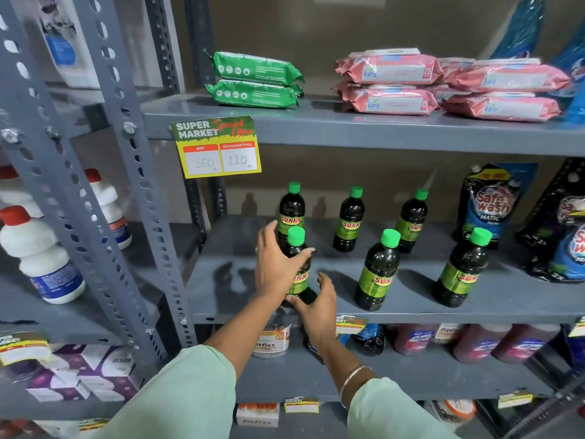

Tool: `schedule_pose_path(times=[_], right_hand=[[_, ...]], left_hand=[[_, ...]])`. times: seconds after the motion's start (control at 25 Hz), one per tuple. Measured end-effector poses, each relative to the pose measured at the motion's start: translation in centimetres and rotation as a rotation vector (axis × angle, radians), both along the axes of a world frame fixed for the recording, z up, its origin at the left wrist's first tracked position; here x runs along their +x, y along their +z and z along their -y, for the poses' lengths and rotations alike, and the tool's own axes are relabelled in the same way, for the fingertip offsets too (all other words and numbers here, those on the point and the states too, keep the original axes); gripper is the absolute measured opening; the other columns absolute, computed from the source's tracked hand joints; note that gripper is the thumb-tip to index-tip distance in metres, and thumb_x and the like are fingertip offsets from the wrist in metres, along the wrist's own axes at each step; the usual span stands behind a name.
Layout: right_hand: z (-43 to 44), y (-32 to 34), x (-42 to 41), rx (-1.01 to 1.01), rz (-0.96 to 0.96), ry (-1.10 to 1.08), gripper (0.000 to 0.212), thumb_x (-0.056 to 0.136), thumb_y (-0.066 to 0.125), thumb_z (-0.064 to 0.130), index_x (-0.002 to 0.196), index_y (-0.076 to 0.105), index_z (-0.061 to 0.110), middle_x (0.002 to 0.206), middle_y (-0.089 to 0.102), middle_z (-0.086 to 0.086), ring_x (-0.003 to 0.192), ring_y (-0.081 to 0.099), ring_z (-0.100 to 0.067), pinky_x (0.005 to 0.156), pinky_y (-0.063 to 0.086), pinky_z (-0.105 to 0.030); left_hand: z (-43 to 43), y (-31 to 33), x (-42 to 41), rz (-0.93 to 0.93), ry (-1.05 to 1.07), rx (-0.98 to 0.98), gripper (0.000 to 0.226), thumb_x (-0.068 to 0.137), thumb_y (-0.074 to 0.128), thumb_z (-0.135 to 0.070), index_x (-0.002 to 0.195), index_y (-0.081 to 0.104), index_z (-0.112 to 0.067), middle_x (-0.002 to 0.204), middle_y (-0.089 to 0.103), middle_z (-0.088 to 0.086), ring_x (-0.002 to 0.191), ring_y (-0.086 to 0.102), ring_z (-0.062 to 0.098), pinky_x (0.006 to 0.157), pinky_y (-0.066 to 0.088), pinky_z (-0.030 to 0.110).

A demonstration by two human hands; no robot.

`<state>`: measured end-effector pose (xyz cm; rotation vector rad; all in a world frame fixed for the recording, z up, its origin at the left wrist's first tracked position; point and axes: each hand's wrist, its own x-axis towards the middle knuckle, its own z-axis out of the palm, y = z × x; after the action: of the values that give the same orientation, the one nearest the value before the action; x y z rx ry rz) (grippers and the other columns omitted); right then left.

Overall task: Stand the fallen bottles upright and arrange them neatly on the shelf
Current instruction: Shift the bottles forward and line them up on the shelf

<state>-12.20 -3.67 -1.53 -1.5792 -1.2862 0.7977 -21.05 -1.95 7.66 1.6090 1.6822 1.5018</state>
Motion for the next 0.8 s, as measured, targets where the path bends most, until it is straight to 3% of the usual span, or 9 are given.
schedule_pose_path(times=[0.2,0.32,0.4,0.56,0.68,0.8], right_hand=[[2.4,-0.8,3.7,0.133,0.097,-0.356,0.046,0.076,0.074,0.026,0.109,0.048,0.007,0.110,0.054,-0.010,0.111,0.047,-0.028,0.087,0.042,-0.037],[2.4,-0.3,7.3,0.134,0.045,-0.488,0.047,0.073,0.077,0.021,0.104,0.047,0.001,0.106,0.052,-0.017,0.107,0.046,-0.034,0.087,0.039,-0.038],[1.5,0.0,9.8,0.090,0.044,-0.453,0.060,0.069,0.080,0.019,0.114,0.045,-0.002,0.114,0.051,-0.020,0.115,0.043,-0.035,0.095,0.037,-0.040],[-0.7,-0.1,13.8,-0.035,0.005,-0.176,0.085,0.068,0.081,0.014,0.136,0.032,0.000,0.136,0.045,-0.017,0.130,0.040,-0.031,0.109,0.035,-0.041],[-1.7,-0.4,15.2,-0.059,-0.004,-0.026,0.067,0.069,0.078,0.009,0.125,0.043,0.007,0.120,0.058,-0.013,0.113,0.055,-0.029,0.092,0.045,-0.035],[-2.0,0.0,15.7,-0.048,-0.053,0.054,0.054,0.071,0.076,0.006,0.117,0.048,0.010,0.105,0.061,-0.006,0.097,0.058,-0.022,0.080,0.042,-0.026]], left_hand=[[0.6,2.1,3.8,-0.181,0.019,0.340,0.077,0.064,0.078,-0.034,0.125,0.040,-0.005,0.132,0.044,0.014,0.123,0.035,0.028,0.107,0.025,0.038],[0.9,2.1,7.4,-0.249,-0.088,0.381,0.069,0.066,0.077,-0.029,0.121,0.044,-0.006,0.129,0.046,0.015,0.121,0.037,0.028,0.106,0.025,0.037],[0.7,1.6,9.8,-0.215,-0.218,0.304,0.062,0.068,0.076,-0.022,0.119,0.045,-0.007,0.125,0.048,0.012,0.118,0.042,0.027,0.102,0.034,0.038],[-1.5,-0.2,13.7,-0.153,-0.323,-0.056,0.062,0.067,0.078,-0.019,0.119,0.048,-0.005,0.122,0.054,0.015,0.113,0.050,0.030,0.092,0.041,0.037],[-2.3,-1.1,15.1,-0.146,-0.301,-0.203,0.053,0.064,0.080,-0.018,0.108,0.054,-0.004,0.111,0.063,0.016,0.103,0.057,0.029,0.079,0.043,0.031],[-2.4,-1.2,15.4,-0.099,-0.225,-0.217,0.045,0.063,0.079,-0.015,0.102,0.057,-0.008,0.105,0.067,0.014,0.098,0.060,0.028,0.075,0.044,0.029]])
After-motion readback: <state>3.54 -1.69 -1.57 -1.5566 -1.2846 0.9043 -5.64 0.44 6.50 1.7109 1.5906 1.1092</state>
